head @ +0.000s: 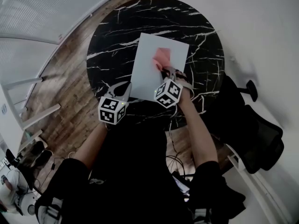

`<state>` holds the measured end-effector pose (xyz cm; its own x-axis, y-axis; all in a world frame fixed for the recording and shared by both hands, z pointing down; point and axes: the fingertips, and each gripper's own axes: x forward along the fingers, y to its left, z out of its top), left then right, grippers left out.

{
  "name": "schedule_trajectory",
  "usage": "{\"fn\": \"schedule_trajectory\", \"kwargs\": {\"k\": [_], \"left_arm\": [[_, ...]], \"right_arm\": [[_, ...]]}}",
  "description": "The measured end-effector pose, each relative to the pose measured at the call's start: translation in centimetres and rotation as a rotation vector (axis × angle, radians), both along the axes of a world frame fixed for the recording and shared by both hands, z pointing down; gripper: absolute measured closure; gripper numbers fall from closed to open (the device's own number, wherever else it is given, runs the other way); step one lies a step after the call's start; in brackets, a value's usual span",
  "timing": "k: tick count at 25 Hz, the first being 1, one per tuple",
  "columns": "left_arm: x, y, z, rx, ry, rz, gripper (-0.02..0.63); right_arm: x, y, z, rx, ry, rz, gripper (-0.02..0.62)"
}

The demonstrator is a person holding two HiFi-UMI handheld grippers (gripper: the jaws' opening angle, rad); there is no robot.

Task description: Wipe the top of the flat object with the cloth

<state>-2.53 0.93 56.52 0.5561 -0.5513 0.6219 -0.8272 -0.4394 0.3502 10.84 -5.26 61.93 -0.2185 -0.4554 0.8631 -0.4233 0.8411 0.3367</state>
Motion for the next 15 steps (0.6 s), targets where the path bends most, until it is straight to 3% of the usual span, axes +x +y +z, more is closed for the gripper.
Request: {"fn": "schedule_trajectory", "kwargs": {"k": [15], "left_arm": [[0.6,0.3,0.2,0.005,-0.011,0.068,0.607]], "right_arm": [[-0.8,4.9,0.1,-0.043,-0.068,0.045,0.581]]}}
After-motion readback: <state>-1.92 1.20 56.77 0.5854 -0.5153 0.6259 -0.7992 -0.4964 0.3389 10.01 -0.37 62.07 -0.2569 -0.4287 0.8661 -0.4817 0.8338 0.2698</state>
